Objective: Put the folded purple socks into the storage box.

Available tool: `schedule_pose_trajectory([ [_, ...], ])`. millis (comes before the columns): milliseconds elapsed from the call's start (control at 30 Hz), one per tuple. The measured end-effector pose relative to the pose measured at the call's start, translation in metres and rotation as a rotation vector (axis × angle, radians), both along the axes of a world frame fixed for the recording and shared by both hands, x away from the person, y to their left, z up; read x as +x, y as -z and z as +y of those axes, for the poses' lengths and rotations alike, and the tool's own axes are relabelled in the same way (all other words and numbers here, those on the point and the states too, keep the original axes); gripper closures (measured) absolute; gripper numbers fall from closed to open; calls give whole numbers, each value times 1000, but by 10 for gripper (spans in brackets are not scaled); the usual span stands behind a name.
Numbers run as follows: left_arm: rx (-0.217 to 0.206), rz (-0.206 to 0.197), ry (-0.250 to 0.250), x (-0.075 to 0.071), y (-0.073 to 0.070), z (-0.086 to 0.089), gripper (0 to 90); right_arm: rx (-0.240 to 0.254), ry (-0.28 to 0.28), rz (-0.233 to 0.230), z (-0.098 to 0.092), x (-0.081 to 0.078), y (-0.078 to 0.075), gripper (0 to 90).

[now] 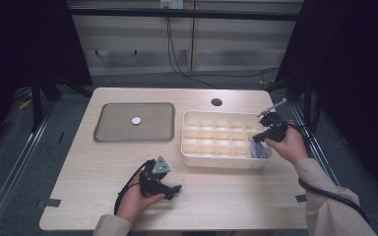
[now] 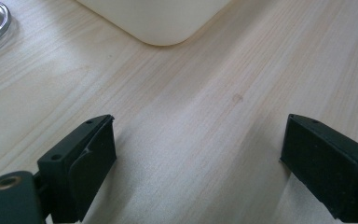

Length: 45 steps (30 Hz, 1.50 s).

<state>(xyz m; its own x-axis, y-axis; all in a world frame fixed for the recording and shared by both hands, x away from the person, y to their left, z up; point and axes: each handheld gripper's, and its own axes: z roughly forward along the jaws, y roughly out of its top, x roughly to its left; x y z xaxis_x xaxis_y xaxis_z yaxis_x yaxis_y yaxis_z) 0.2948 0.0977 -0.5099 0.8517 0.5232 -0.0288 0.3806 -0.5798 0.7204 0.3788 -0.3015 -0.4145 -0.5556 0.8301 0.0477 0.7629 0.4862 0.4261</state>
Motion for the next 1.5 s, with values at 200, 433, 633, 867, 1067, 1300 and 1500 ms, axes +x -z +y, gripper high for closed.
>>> schedule_pose_trajectory([
  [200, 13, -1, 10, 0, -1, 1, 92, -2, -27, 24, 2, -6, 11, 900],
  [433, 12, -1, 9, 0, 0, 1, 92, 16, -24, 52, -3, -11, 21, 900],
  [633, 7, 0, 9, 0, 0, 0, 92, -24, -35, 70, 1, -14, 36, 900],
  [867, 9, 0, 8, 0, 0, 0, 92, -35, -28, 73, 3, -14, 34, 900],
  [1067, 9, 0, 8, 0, 0, 0, 92, 1, -9, 37, -5, -19, 17, 789],
  [1300, 3, 2, 7, 0, 0, -1, 92, -1, -14, 13, -9, -25, -4, 720],
  [1500, 0, 2, 4, 0, 0, -1, 92, 0, -16, 2, -11, -29, -13, 665],
])
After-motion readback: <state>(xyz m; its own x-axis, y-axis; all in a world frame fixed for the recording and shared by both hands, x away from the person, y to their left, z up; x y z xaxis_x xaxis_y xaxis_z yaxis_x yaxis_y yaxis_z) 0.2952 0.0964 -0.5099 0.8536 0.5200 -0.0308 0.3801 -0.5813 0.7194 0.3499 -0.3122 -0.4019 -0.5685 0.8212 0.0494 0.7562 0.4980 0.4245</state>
